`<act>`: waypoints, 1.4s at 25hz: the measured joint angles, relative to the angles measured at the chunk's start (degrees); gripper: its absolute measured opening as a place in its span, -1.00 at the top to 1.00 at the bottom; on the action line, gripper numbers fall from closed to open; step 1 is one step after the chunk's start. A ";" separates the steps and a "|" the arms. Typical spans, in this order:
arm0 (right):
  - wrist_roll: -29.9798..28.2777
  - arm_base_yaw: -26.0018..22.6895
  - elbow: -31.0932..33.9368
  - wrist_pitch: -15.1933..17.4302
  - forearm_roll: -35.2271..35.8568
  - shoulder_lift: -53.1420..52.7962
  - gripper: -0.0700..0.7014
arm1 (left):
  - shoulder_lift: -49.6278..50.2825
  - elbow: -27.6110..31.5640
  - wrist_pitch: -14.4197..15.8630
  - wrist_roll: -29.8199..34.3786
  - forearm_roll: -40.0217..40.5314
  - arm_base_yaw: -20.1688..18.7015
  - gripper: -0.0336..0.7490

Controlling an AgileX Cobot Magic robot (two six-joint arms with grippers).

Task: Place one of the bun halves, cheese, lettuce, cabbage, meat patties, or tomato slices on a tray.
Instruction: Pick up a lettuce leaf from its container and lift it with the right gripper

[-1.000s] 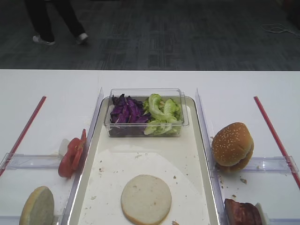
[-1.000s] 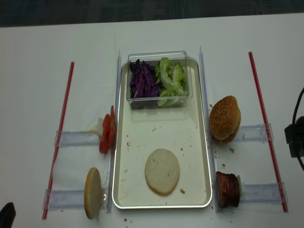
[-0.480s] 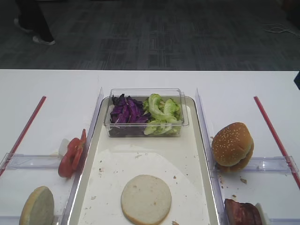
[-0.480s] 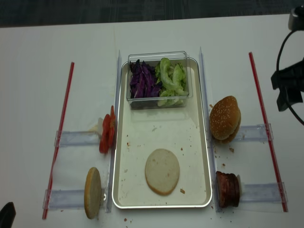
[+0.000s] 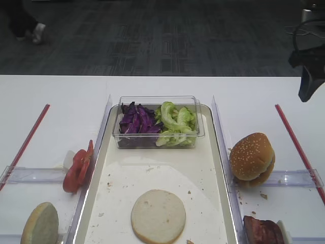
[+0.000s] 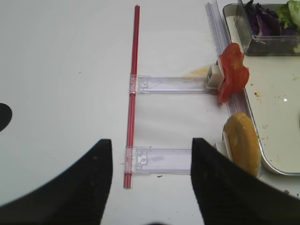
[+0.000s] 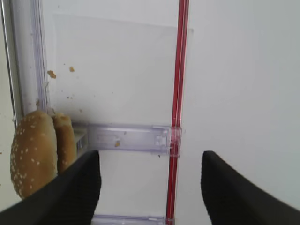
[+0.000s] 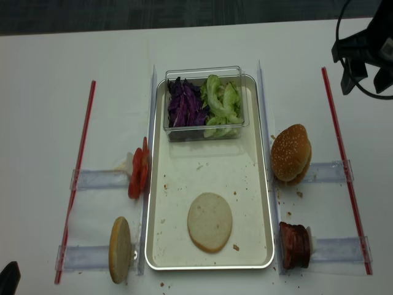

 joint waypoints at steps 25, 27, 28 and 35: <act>1.38 0.00 -25.83 -0.09 0.22 21.90 -0.40 | 0.00 0.00 0.00 0.00 0.00 0.00 -0.01; 1.53 0.00 -25.83 -0.09 0.22 22.26 -0.38 | 0.00 0.00 0.00 0.00 0.00 0.00 -0.01; 1.95 0.00 -25.83 -0.09 0.22 22.31 -0.37 | 0.00 0.00 0.00 0.00 0.00 0.00 -0.01; 2.77 3.92 -26.19 -0.09 -0.26 22.31 -0.31 | 0.00 0.00 0.00 0.00 0.00 0.00 -0.01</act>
